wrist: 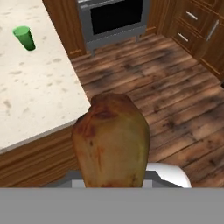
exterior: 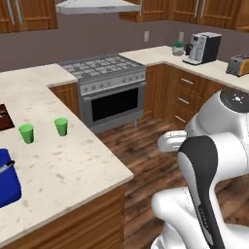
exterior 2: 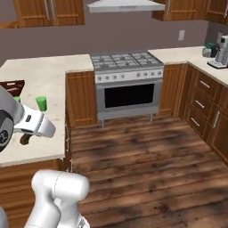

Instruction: Gather the sweet potato and mushroom from the fridge and place them on a tray on the dining counter. Then gather the chicken drumstick and fish from the fridge and place them on the other tray.

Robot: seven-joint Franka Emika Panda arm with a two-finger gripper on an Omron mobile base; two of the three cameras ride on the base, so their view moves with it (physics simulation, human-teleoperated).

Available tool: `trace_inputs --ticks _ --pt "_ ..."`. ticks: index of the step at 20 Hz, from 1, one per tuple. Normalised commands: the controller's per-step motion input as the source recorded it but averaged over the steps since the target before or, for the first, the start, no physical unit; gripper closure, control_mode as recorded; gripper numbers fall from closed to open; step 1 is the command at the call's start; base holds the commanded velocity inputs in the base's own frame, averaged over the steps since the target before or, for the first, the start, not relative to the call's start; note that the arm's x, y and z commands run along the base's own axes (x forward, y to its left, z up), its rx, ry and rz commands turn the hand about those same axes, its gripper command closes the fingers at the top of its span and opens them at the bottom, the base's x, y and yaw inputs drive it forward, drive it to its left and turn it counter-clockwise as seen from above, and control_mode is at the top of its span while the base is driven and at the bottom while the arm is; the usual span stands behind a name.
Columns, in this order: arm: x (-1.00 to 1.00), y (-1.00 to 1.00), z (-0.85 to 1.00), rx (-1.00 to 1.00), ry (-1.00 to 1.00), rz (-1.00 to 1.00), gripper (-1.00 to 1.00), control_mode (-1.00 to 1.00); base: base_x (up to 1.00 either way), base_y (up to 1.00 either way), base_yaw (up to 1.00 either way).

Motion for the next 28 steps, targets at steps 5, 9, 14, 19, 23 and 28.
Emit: trace_inputs --ticks 5,9,14,19,23,28 --pt "0.00 0.00 0.00 0.00 0.00 0.00 1.00 1.00 0.00 0.54 0.32" --pt "0.00 0.00 0.00 0.00 0.00 0.00 1.00 1.00 0.00 0.73 0.30" --pt "0.00 0.00 0.00 0.00 0.00 0.00 1.00 1.00 0.08 0.71 0.26" --pt "0.00 0.00 0.00 0.00 0.00 0.00 1.00 1.00 0.47 0.53 0.16" --pt "0.00 0.00 0.00 0.00 0.00 0.00 1.00 1.00 0.73 0.38 0.09" --pt "0.00 0.00 0.00 0.00 0.00 0.00 1.00 1.00 0.30 0.68 0.06"
